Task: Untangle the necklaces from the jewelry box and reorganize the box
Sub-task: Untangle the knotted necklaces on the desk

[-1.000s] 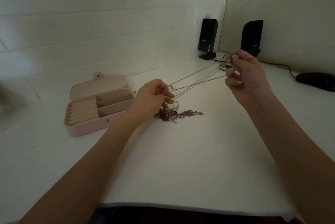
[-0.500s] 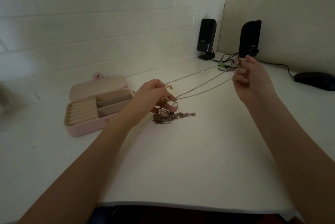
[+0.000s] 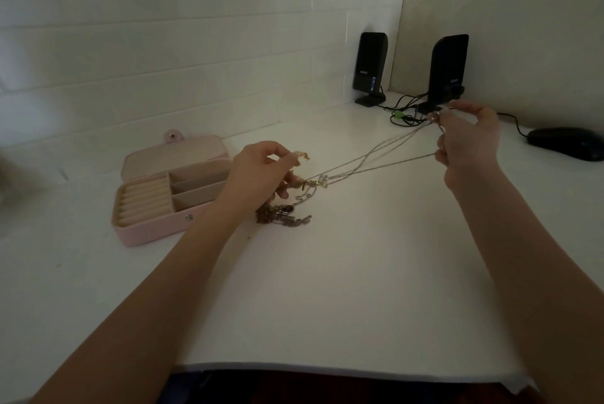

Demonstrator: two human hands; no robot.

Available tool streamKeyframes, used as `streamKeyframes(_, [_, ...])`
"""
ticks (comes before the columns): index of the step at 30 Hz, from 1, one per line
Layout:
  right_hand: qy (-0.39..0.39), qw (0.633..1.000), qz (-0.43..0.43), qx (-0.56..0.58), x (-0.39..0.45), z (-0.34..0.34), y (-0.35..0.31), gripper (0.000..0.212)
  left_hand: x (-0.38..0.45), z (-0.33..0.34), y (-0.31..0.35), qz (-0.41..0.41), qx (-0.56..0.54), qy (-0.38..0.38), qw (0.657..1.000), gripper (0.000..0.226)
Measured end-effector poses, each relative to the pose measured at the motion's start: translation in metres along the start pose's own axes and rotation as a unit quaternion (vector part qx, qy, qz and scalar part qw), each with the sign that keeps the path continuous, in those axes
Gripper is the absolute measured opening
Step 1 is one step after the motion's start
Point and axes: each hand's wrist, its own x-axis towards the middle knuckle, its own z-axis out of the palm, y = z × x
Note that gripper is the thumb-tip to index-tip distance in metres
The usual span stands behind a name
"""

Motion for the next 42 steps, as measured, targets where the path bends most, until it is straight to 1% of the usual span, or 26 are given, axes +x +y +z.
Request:
streamKeyframes(2, [0.002, 1.0, 0.001, 0.0, 0.001, -0.001, 0.001, 0.017, -0.002, 0.0, 0.0, 0.012, 0.028, -0.036, 0.999, 0.019])
streamKeyframes(4, [0.009, 1.0, 0.002, 0.001, 0.004, -0.003, 0.002, 0.017, -0.003, 0.0, 0.0, 0.026, 0.046, -0.071, 0.996, 0.016])
streamKeyframes(6, [0.021, 1.0, -0.002, -0.024, 0.006, -0.006, 0.004, 0.019, -0.004, 0.0, -0.001, 0.038, 0.066, -0.09, 0.993, 0.013])
streamKeyframes(9, [0.031, 0.99, -0.021, -0.137, 0.01, -0.011, 0.009, 0.023, -0.003, 0.001, -0.002, 0.051, 0.073, -0.08, 0.993, 0.015])
streamKeyframes(12, [0.01, 0.967, -0.054, -0.248, 0.009, -0.014, 0.015, 0.024, -0.002, 0.003, -0.002, 0.073, 0.064, -0.06, 0.993, 0.016])
streamKeyframes(15, [-0.007, 0.935, -0.076, -0.346, 0.007, -0.014, 0.018, 0.028, -0.002, 0.006, -0.004, 0.08, 0.057, -0.042, 0.994, 0.018])
streamKeyframes(18, [-0.029, 0.901, -0.098, -0.422, 0.007, -0.013, 0.024, 0.029, -0.003, 0.009, -0.002, 0.04, 0.008, -0.052, 0.998, 0.022])
streamKeyframes(21, [-0.067, 0.842, -0.128, -0.521, 0.001, -0.007, 0.034, 0.03, -0.004, 0.01, 0.003, -0.01, -0.065, -0.068, 0.996, 0.026])
streamKeyframes(24, [-0.112, 0.775, -0.143, -0.605, -0.006, -0.005, 0.04, 0.033, -0.006, 0.012, 0.005, -0.014, -0.075, -0.069, 0.995, 0.027])
streamKeyframes(25, [-0.12, 0.753, -0.161, -0.626, -0.008, -0.004, 0.041, 0.034, -0.006, 0.013, 0.005, -0.01, -0.072, -0.07, 0.995, 0.027])
streamKeyframes(26, [-0.124, 0.745, -0.195, -0.625, -0.01, -0.003, 0.04, 0.033, -0.007, 0.013, 0.005, -0.007, -0.073, -0.074, 0.995, 0.026])
streamKeyframes(27, [-0.133, 0.758, -0.24, -0.592, -0.013, 0.0, 0.039, 0.031, -0.008, 0.014, 0.005, -0.005, -0.076, -0.08, 0.994, 0.026])
streamKeyframes(29, [-0.186, 0.815, -0.327, -0.441, -0.026, 0.012, 0.035, 0.024, -0.009, 0.015, 0.007, -0.002, -0.082, -0.096, 0.992, 0.025])
streamKeyframes(30, [-0.237, 0.833, -0.34, -0.366, -0.036, 0.019, 0.031, 0.021, -0.01, 0.015, 0.008, -0.001, -0.086, -0.103, 0.991, 0.024])
streamKeyframes(31, [-0.301, 0.837, -0.326, -0.319, -0.045, 0.026, 0.029, 0.017, -0.011, 0.015, 0.008, 0.002, -0.093, -0.11, 0.99, 0.024])
streamKeyframes(33, [-0.428, 0.82, -0.234, -0.3, -0.059, 0.035, 0.03, 0.013, -0.01, 0.014, 0.008, 0.013, -0.109, -0.122, 0.986, 0.022])
streamKeyframes(34, [-0.469, 0.812, -0.18, -0.297, -0.062, 0.037, 0.032, 0.017, -0.01, 0.014, 0.008, 0.017, -0.112, -0.124, 0.986, 0.022])
streamKeyframes(35, [-0.492, 0.812, -0.138, -0.281, -0.062, 0.037, 0.034, 0.02, -0.009, 0.013, 0.007, 0.019, -0.111, -0.123, 0.986, 0.023])
streamKeyframes(38, [-0.515, 0.835, -0.065, -0.185, -0.058, 0.037, 0.034, 0.015, -0.007, 0.012, 0.005, 0.016, -0.115, -0.111, 0.987, 0.024])
streamKeyframes(40, [-0.507, 0.847, -0.044, -0.151, -0.056, 0.037, 0.035, 0.013, -0.005, 0.011, 0.004, 0.015, -0.11, -0.101, 0.989, 0.024])
streamKeyframes(42, [-0.489, 0.861, -0.027, -0.136, -0.052, 0.035, 0.037, 0.013, -0.003, 0.012, 0.001, 0.027, -0.069, -0.091, 0.993, 0.021])
